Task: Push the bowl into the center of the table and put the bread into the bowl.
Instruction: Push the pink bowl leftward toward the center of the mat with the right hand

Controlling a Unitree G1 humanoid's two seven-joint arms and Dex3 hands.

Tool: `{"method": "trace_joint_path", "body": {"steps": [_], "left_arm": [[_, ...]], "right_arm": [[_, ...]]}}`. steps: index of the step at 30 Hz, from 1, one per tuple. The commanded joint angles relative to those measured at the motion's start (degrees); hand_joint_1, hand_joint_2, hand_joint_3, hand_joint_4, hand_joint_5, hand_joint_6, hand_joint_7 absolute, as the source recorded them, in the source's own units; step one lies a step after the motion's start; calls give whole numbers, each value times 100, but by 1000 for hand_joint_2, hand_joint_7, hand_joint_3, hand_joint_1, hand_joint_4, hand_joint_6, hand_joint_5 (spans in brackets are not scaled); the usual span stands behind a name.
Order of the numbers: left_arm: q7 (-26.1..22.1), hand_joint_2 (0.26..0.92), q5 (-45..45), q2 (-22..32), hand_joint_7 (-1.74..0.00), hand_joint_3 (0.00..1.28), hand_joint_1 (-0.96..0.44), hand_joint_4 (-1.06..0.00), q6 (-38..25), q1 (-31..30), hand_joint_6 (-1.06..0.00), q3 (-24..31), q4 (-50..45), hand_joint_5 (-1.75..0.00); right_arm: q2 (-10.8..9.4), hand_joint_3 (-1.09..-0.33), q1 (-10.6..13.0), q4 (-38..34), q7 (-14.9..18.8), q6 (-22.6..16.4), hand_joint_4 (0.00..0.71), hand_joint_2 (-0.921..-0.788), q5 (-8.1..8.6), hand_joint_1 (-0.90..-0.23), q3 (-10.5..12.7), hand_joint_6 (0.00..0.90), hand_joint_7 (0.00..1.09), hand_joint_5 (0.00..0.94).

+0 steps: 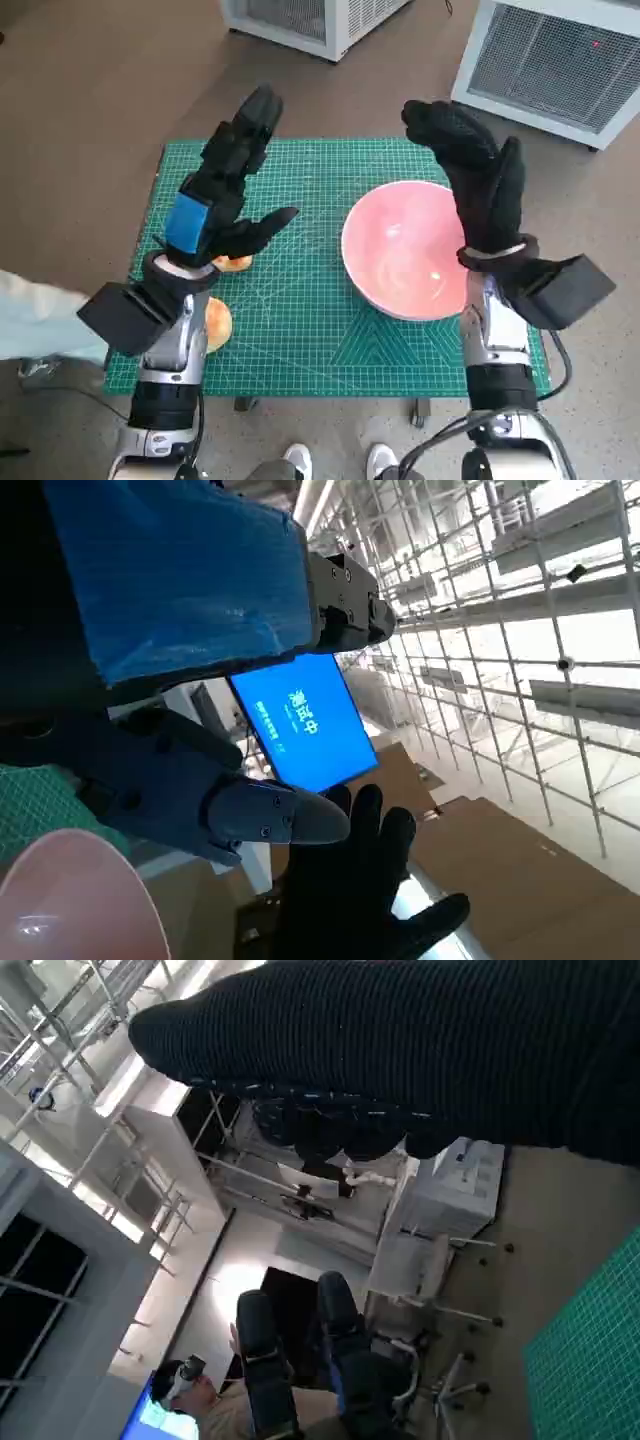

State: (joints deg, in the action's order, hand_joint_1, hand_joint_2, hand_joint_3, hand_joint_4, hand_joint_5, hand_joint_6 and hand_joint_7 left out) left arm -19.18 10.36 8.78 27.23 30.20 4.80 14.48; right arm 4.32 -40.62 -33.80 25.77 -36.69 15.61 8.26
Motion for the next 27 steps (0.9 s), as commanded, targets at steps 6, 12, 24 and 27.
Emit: {"method": "trace_joint_path", "body": {"steps": [6,12,24,27], "left_arm": [[-64,921,98,53,-167,260,-467,-167,-66,18,-168,34,-103,-7],[-88,921,122,72,-177,260,-469,-167,-73,17,-163,40,-93,-6],[-138,921,151,84,-315,253,-473,-168,-88,11,-95,65,-63,-1],[-144,921,148,86,-341,252,-474,-169,-81,7,-81,70,-51,-1]], "right_arm": [[-30,-701,216,23,-20,93,254,-921,9,-651,-14,124,494,0],[-34,-700,231,42,-35,101,254,-921,0,-648,-18,124,493,0],[-25,-700,263,70,-40,114,252,-921,15,-645,-5,125,492,0],[-22,-700,261,50,-31,111,253,-921,27,-647,6,126,492,0]]}}
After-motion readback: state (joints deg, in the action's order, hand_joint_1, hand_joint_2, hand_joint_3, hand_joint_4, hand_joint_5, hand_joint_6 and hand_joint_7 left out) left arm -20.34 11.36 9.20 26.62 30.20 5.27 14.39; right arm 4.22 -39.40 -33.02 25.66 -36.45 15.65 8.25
